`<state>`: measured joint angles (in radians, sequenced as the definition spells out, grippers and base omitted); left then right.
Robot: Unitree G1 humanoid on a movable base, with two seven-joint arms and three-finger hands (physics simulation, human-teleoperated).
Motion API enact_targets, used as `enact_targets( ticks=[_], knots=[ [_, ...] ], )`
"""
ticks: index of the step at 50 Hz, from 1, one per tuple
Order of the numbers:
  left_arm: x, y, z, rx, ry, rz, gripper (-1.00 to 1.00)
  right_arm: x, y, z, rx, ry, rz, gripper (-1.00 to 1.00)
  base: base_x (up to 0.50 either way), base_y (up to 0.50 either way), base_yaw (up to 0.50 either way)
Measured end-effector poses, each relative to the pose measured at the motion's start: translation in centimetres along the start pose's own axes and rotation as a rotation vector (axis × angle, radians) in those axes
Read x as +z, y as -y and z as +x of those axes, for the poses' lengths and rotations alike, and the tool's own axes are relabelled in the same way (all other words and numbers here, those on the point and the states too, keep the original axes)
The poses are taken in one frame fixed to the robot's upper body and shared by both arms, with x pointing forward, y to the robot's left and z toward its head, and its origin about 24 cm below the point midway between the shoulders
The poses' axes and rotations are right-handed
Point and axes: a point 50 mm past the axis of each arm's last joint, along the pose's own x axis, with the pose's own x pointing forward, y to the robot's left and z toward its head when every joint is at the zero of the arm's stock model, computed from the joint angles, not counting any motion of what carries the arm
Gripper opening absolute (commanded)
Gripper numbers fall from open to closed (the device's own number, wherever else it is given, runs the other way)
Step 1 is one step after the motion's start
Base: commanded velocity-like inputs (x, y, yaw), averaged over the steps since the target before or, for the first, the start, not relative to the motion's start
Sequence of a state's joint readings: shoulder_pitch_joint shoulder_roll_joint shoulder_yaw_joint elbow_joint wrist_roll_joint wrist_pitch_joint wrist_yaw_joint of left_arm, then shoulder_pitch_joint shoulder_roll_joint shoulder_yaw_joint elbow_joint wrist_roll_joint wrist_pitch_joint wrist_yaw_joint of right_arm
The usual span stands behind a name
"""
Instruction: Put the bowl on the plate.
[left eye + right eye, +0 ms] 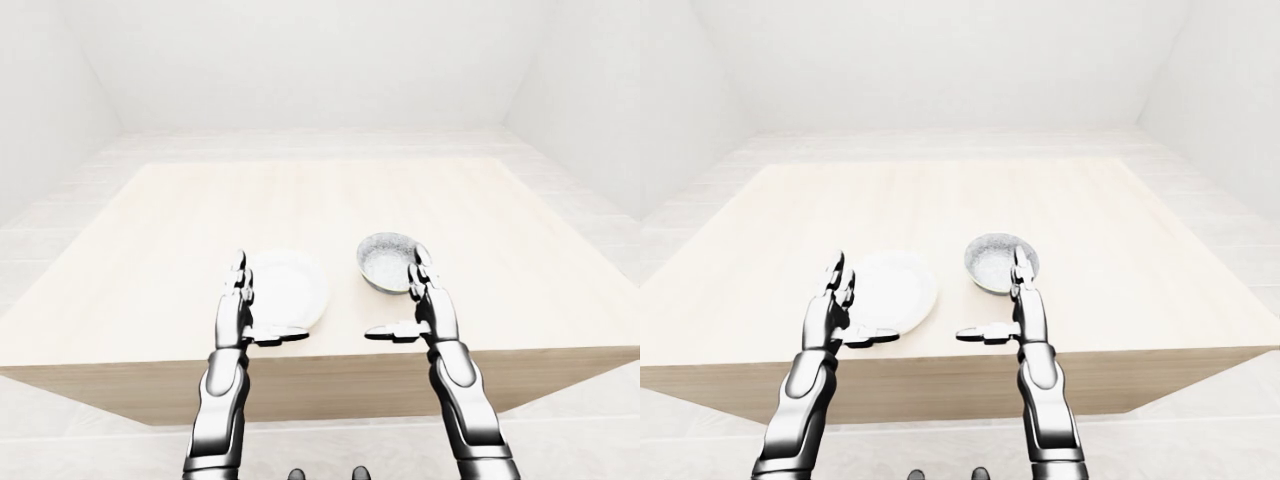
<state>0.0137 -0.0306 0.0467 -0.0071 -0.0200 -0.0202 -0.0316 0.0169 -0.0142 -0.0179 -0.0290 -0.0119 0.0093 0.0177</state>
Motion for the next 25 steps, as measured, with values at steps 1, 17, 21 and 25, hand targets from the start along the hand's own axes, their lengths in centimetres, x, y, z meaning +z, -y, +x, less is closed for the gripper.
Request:
enact_targets(
  ticks=[1,17,21,25],
  knots=[
    [0.1,-0.1,0.0,-0.001,0.000,0.007,1.00,0.0,0.1,0.0,0.000,0.001,0.003,1.00,0.00,0.00,0.00],
    [1.5,-1.3,0.2,-0.005,0.019,0.078,1.00,1.3,0.8,0.0,-0.004,0.026,0.006,1.00,0.00,0.00,0.00],
    [2.0,-1.4,0.3,-0.006,0.026,0.088,1.00,1.7,0.9,0.1,-0.003,0.035,-0.001,1.00,0.00,0.00,0.00],
    [2.4,-1.5,0.3,-0.008,0.031,0.098,1.00,2.3,1.0,0.2,-0.002,0.052,-0.009,1.00,0.00,0.00,0.00]
  ],
)
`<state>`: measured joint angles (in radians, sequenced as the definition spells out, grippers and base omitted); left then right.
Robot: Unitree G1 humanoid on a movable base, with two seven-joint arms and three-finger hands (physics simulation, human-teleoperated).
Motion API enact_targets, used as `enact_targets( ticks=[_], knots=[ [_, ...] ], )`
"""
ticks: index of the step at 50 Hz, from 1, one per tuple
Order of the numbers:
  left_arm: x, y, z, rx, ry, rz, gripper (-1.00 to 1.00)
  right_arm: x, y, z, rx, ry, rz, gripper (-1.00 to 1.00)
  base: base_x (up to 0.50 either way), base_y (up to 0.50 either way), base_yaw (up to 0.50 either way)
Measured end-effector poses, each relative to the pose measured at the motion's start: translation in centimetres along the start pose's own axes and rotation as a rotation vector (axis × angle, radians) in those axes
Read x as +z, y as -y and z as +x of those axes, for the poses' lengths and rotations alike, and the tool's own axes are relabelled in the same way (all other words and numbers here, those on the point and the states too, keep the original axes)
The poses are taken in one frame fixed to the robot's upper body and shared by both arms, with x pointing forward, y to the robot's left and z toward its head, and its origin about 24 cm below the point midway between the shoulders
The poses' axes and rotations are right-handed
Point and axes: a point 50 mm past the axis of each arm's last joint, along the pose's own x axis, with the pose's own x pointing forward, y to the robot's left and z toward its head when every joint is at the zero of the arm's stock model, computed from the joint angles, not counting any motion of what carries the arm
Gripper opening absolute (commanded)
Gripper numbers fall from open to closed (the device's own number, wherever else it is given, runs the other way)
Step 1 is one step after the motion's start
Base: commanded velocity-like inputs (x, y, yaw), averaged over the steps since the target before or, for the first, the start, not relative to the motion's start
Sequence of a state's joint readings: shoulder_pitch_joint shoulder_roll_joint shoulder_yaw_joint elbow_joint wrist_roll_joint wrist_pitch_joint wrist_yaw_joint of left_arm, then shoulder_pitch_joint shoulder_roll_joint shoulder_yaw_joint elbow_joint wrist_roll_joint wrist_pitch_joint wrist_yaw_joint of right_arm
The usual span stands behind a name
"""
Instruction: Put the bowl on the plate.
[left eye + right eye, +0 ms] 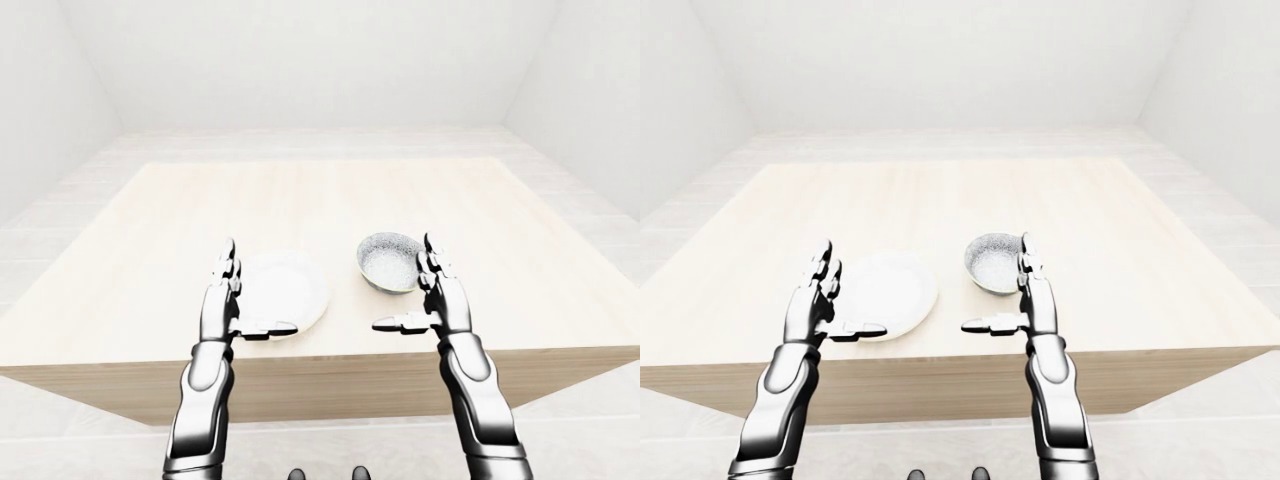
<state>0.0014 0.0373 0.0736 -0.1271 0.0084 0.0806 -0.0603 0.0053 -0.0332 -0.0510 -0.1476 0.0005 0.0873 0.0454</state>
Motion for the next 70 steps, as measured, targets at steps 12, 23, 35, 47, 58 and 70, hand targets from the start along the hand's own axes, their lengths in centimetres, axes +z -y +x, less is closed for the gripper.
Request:
enact_targets(
  ticks=[12,23,35,47,58,70],
  knots=[
    [0.8,-0.3,0.2,-0.003,0.029,0.020,1.00,1.2,0.1,0.3,0.004,0.051,-0.025,1.00,0.00,0.00,0.00],
    [1.0,-0.7,0.2,-0.004,0.035,0.030,1.00,1.5,0.0,0.5,0.008,0.064,-0.033,1.00,0.00,0.00,0.00],
    [0.8,-1.0,0.1,0.001,0.029,0.033,1.00,1.9,0.0,0.6,0.011,0.078,-0.039,1.00,0.04,0.04,0.00],
    [0.7,-1.1,0.0,0.004,0.024,0.036,1.00,2.2,-0.1,0.6,0.011,0.092,-0.038,1.00,0.19,0.17,0.00],
    [0.8,-1.3,0.0,0.007,0.027,0.039,1.00,2.4,0.0,0.5,0.009,0.100,-0.038,1.00,0.23,0.18,0.00],
    [0.7,-1.4,0.0,0.010,0.021,0.040,1.00,2.4,0.1,0.4,0.006,0.102,-0.036,1.00,0.23,0.18,0.00]
  ],
)
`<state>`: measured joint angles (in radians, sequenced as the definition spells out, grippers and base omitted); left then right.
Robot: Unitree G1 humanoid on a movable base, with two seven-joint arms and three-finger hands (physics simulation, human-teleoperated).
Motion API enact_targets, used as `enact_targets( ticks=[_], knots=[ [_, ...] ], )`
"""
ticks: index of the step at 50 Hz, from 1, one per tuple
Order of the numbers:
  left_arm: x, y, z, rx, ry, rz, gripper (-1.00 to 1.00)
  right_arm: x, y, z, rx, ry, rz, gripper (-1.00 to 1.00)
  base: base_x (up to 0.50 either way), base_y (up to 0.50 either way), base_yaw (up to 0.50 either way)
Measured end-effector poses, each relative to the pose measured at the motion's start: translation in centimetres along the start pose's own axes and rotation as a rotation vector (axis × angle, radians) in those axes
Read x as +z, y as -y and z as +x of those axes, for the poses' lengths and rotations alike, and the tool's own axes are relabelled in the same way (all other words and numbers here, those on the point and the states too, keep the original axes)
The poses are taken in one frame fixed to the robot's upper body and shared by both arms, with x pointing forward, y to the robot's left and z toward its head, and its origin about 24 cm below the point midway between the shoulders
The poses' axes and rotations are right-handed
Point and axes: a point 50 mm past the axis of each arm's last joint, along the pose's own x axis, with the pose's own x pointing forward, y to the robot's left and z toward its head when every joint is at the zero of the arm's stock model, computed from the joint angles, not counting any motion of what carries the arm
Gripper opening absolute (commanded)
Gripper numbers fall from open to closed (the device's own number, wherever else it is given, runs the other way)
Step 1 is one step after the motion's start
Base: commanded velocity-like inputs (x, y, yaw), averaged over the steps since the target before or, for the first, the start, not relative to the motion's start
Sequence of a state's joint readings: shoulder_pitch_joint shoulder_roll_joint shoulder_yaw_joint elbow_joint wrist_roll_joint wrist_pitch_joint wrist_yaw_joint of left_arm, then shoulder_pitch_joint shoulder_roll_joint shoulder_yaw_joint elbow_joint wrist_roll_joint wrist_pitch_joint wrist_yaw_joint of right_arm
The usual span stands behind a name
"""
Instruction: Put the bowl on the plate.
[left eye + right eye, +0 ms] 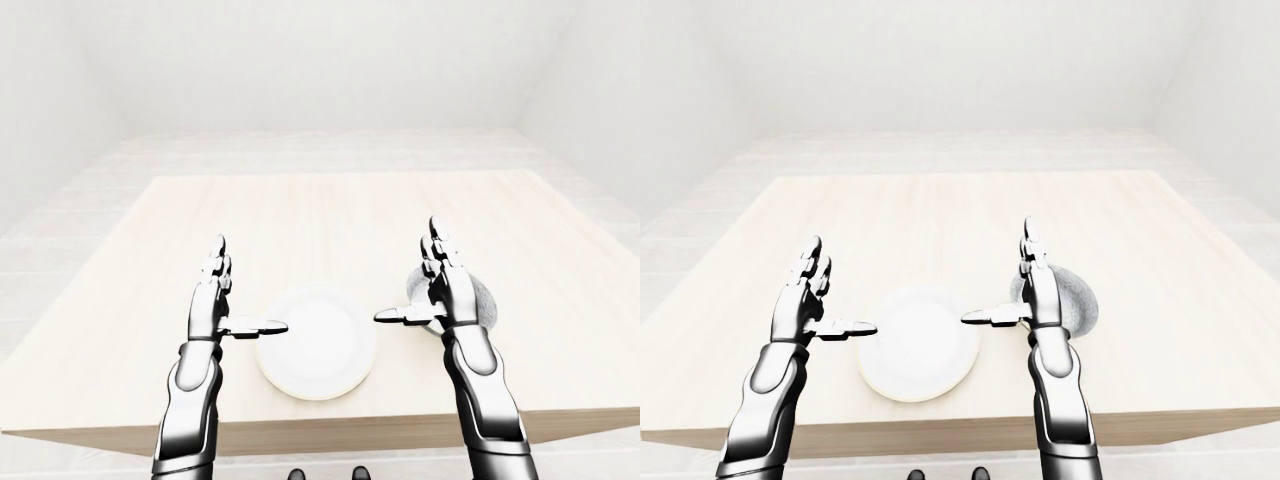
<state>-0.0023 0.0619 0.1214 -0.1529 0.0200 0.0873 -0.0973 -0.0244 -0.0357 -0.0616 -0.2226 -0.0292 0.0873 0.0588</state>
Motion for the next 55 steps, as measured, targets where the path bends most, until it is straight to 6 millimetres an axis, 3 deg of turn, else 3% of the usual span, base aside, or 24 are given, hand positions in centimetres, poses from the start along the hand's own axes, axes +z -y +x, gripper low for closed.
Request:
enact_targets(
  ticks=[26,48,55],
  knots=[
    [-0.2,-0.2,-0.1,-0.001,-0.009,0.009,1.00,0.1,0.2,-0.2,-0.009,0.005,-0.001,1.00,0.12,0.09,0.00],
    [0.2,-0.3,-0.3,-0.005,0.007,0.024,1.00,5.5,3.5,-0.6,-0.045,0.203,-0.284,1.00,0.00,0.00,0.00],
    [0.3,-0.4,-0.3,-0.003,0.010,0.030,1.00,6.3,4.6,-0.9,-0.056,0.210,-0.399,1.00,0.00,0.00,0.00]
  ],
)
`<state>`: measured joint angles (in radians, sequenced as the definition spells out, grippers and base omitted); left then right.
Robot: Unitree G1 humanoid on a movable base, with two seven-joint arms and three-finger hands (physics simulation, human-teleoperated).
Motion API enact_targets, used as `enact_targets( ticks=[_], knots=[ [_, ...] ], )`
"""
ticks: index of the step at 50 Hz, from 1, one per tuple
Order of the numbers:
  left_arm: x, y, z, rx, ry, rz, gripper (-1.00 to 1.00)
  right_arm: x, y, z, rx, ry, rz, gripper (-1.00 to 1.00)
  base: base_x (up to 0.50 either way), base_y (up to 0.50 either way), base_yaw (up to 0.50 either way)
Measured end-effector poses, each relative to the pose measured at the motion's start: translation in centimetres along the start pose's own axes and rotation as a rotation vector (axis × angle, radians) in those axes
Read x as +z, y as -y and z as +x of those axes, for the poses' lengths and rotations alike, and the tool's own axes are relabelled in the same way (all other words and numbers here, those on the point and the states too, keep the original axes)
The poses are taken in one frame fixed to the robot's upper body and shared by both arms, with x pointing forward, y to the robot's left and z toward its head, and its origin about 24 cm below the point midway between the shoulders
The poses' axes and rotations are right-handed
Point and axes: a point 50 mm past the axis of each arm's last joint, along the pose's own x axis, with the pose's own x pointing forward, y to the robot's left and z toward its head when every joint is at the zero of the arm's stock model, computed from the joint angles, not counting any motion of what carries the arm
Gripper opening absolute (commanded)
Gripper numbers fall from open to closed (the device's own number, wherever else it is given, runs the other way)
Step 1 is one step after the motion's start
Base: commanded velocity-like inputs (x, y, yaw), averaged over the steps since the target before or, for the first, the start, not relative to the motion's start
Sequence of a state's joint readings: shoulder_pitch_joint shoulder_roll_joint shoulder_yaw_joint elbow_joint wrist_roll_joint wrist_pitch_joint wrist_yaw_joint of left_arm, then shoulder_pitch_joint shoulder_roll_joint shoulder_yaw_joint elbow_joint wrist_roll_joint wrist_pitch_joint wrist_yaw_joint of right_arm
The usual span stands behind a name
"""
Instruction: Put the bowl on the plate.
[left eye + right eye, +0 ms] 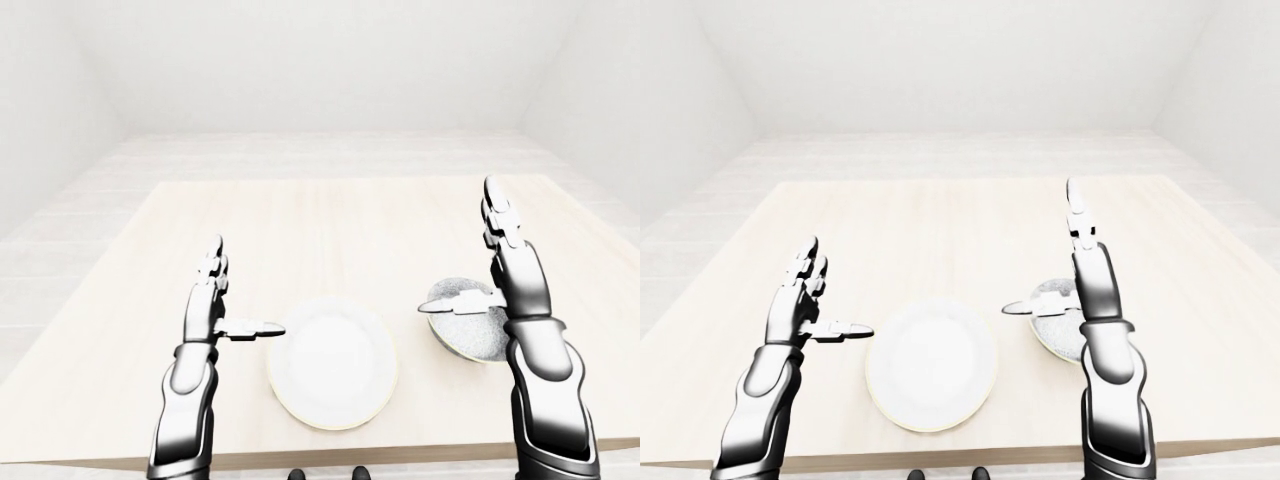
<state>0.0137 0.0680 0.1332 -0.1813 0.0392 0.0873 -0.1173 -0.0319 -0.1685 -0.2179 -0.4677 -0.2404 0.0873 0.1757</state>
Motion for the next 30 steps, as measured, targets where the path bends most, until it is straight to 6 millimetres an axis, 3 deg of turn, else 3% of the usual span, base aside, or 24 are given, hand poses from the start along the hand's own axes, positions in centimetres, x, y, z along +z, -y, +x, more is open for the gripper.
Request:
enact_targets(
  ticks=[12,30],
  knots=[
    [0.2,-0.2,-0.1,0.004,0.009,0.008,1.00,-0.9,1.2,-0.6,0.029,-0.071,-0.194,1.00,0.00,0.00,0.00],
    [0.2,-0.5,-0.3,0.012,0.008,0.018,1.00,-3.0,1.5,-2.0,0.055,-0.211,-0.305,1.00,0.00,0.00,0.00]
  ],
)
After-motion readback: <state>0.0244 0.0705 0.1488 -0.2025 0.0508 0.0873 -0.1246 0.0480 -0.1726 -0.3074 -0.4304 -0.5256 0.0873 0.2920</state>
